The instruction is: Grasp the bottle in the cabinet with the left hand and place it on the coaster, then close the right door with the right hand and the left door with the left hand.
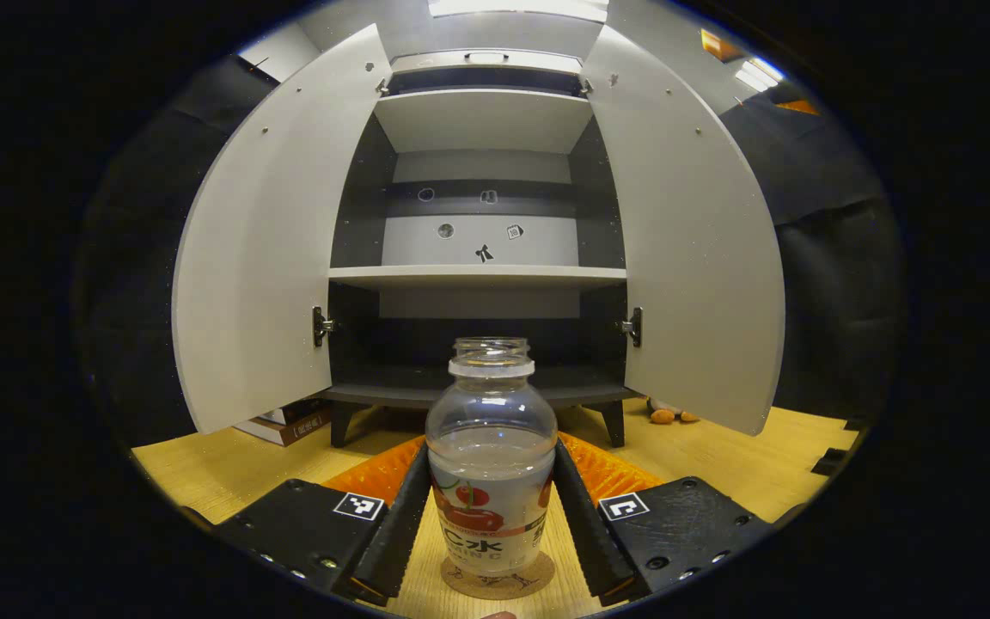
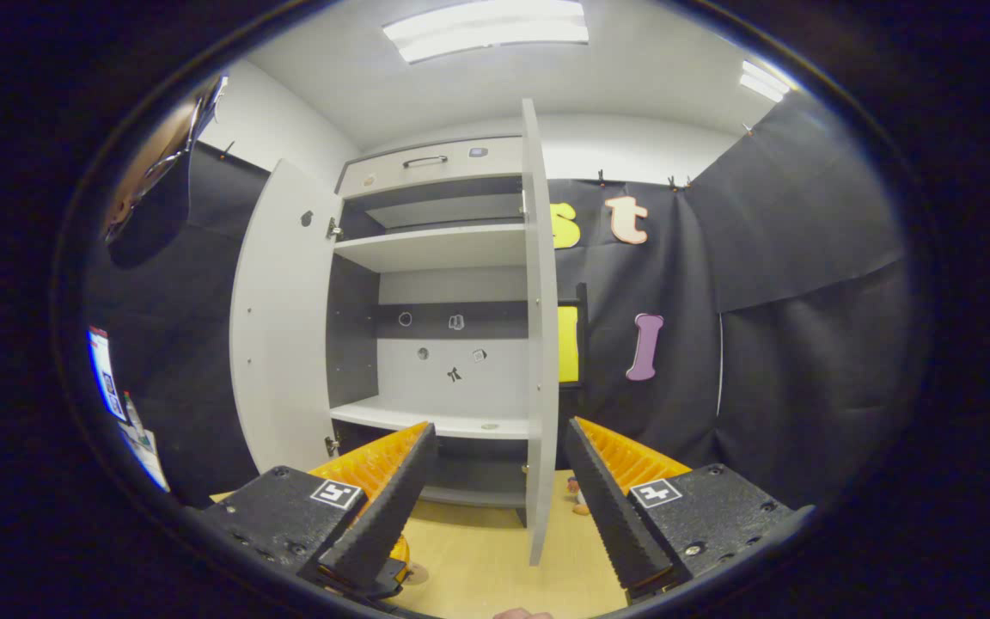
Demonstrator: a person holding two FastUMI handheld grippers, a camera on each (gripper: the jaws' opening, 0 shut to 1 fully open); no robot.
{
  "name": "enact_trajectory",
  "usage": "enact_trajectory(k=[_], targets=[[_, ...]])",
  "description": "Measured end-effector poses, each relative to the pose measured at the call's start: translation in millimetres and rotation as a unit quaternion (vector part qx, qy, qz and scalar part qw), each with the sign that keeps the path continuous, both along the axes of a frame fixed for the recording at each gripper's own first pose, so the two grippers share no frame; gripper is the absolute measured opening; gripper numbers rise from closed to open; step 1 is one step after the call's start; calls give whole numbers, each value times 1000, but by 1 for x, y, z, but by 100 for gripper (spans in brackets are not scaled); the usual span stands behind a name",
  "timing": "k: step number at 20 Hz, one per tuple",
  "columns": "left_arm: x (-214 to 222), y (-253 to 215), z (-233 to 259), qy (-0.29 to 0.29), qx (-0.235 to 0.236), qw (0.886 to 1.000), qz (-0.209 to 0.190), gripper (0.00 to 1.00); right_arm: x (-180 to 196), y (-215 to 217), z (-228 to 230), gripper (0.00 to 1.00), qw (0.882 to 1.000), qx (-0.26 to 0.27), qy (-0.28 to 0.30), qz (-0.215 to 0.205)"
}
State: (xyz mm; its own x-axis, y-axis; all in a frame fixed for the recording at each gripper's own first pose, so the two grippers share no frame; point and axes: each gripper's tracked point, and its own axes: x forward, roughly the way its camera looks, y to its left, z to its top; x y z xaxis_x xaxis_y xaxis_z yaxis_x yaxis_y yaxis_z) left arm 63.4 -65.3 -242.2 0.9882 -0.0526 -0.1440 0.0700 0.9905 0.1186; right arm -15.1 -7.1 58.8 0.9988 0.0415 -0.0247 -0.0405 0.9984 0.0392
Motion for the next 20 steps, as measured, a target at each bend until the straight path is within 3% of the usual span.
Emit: enact_trajectory(k=[9,15,17,19,20], targets=[[-10,-8,-20,-16,22,1000,-11,75,-14,-18,-2,99,999,-7,20,-34],[-9,-7,-19,-17,4,1000,-5,80,-15,-15,-10,99,999,5,39,-27],[-10,-8,-18,-13,0,1000,-8,77,-15,-15,-9,99,999,8,40,-22],[-13,-9,-17,-9,-6,1000,-7,81,-16,-18,-9,99,999,7,36,-23],[-14,-7,-15,-10,-8,1000,-6,93,-16,-18,-10,99,999,8,37,-23]])
